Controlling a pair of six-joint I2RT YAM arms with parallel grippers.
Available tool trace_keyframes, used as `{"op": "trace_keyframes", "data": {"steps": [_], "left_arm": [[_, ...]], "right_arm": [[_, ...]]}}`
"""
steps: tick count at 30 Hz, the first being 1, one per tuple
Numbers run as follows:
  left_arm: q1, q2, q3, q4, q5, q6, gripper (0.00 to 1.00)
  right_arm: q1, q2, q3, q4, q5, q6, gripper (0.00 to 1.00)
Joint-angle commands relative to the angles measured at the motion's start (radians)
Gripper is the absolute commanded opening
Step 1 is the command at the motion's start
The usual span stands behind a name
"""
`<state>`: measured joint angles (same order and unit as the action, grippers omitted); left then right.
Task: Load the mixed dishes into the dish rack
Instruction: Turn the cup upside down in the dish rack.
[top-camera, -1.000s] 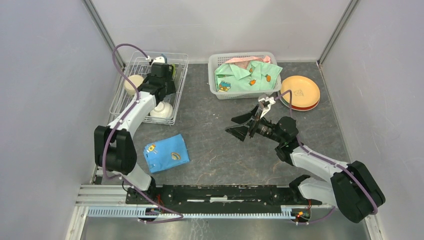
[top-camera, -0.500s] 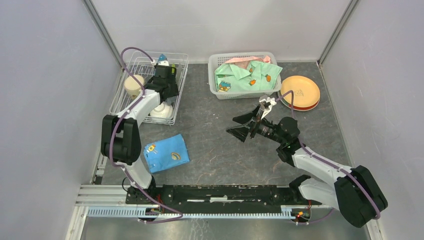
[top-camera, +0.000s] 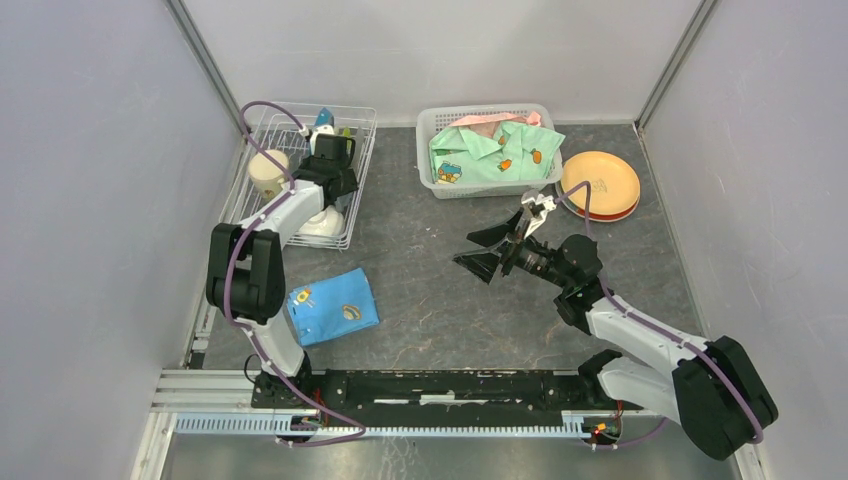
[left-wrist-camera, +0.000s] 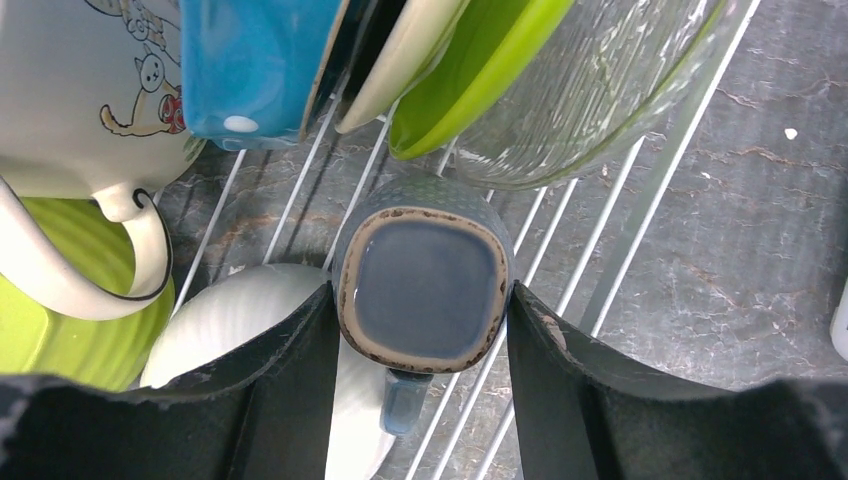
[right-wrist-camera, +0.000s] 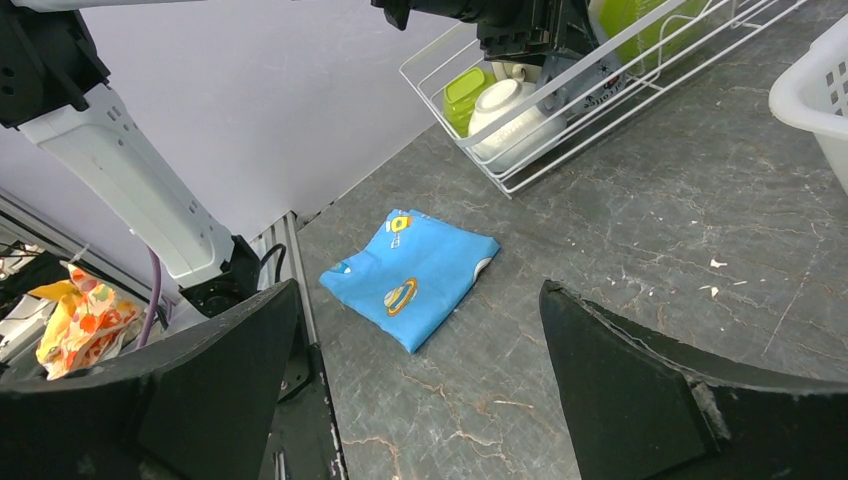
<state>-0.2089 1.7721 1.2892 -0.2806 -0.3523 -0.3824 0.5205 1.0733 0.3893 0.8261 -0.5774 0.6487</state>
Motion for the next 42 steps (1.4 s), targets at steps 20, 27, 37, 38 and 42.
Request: {"op": "trace_keyframes", "data": {"steps": [20,27,37,38,42], "left_arm": [[0.005,0.026,0.013,0.075,-0.03,-0.073,0.3],[0.005,0.03,0.014,0.073,-0.027,-0.079,0.39],[0.004,0.006,0.014,0.064,-0.016,-0.075,0.49],[0.004,0.002,0.013,0.064,-0.013,-0.075,0.5],[0.004,0.002,0.021,0.066,-0.01,-0.065,0.56]], "right_arm": [[0.0,-0.04,0.023,-0.027,0.023,-0.039,0.98],[0.0,-0.051,0.022,-0.034,0.025,-0.041,0.98],[0.0,-0.062,0.007,-0.07,0.042,-0.061,0.98],[0.0,-0.062,0.011,-0.095,0.058,-0.074,0.98],[0.001,-0.072,0.014,-0.141,0.093,-0.101,0.98]]}}
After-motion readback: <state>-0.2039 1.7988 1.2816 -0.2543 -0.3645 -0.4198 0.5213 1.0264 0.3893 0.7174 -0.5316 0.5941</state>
